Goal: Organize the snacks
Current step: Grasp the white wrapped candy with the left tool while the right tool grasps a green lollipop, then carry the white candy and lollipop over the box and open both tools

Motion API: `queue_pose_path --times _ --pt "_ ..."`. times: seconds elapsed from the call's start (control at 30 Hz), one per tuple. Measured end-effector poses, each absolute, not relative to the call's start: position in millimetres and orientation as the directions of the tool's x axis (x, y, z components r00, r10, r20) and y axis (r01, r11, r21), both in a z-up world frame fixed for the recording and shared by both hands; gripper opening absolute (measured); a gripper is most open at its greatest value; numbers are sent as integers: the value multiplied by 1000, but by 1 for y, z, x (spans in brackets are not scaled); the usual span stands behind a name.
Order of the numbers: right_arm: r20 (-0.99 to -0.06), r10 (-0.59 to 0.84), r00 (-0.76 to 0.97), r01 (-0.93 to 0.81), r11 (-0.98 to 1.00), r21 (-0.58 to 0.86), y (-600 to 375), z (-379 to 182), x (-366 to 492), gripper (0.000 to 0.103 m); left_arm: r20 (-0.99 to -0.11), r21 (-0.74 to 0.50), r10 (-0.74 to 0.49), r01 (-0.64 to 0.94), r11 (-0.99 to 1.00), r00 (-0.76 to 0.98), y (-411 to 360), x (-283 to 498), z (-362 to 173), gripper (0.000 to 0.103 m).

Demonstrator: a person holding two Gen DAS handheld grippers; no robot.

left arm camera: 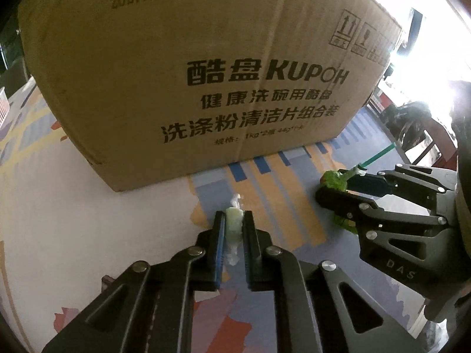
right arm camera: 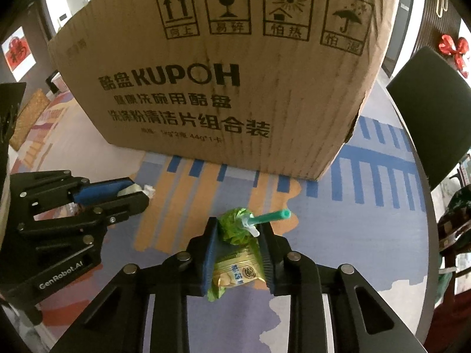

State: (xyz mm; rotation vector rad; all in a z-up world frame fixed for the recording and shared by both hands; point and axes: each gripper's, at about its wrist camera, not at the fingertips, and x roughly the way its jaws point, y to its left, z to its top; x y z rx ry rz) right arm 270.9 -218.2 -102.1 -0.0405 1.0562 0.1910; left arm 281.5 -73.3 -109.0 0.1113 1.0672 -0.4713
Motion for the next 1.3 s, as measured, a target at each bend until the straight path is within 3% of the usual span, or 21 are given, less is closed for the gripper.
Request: queue_pose_path --times 0.37,1.3 --pt "-837 148 526 -165 984 70 -226 -81 255 28 -832 -161 -341 396 904 438 -70 267 -87 13" --pt "-633 178 753 -171 983 74 -232 39 229 28 -609 -88 -386 425 901 693 -66 236 42 13"
